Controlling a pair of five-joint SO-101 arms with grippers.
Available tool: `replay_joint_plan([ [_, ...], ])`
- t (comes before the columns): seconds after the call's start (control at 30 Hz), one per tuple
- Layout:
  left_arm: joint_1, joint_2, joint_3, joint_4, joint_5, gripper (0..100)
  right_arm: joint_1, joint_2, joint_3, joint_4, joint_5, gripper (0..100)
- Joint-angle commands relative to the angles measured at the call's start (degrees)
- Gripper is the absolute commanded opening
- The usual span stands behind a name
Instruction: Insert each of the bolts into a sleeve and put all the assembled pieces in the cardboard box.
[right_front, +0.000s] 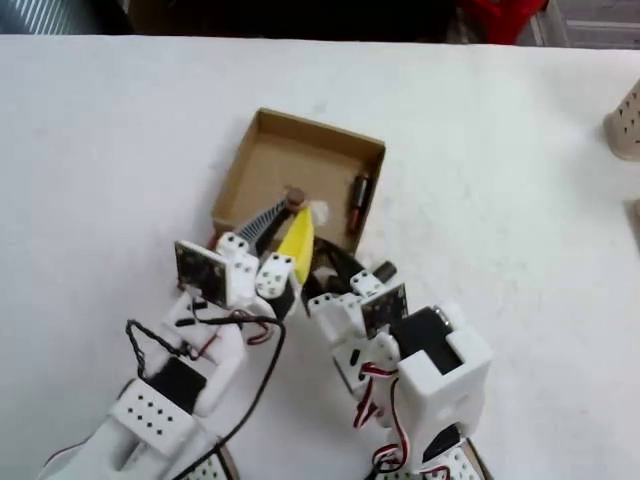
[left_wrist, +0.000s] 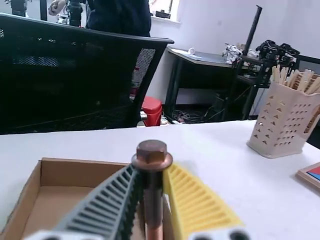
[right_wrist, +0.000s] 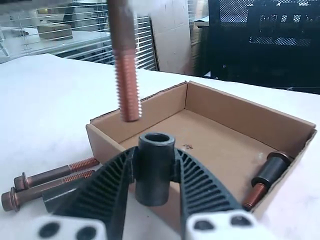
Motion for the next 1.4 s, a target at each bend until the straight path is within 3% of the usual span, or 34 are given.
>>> replay_joint_plan([
  [0.0, -0.2, 0.1, -1.0, -2.2, 0.1, 2, -0.3, -2.2, 0.4, 0.1, -0.2, 1.6],
  [0.43, -0.7, 0.8, -1.8, -3.6, 0.1, 2, -0.4, -2.2, 0.4, 0.1, -0.2, 1.6],
  [0.8, -1.1, 21.1, -6.4, -16.1, 0.1, 2, -0.4, -2.2, 0.4, 0.1, -0.2, 1.6],
  [1.37, 0.4, 21.1, -6.4, -12.8, 0.7, 2, -0.4, -2.2, 0.4, 0.1, -0.2, 1.6],
])
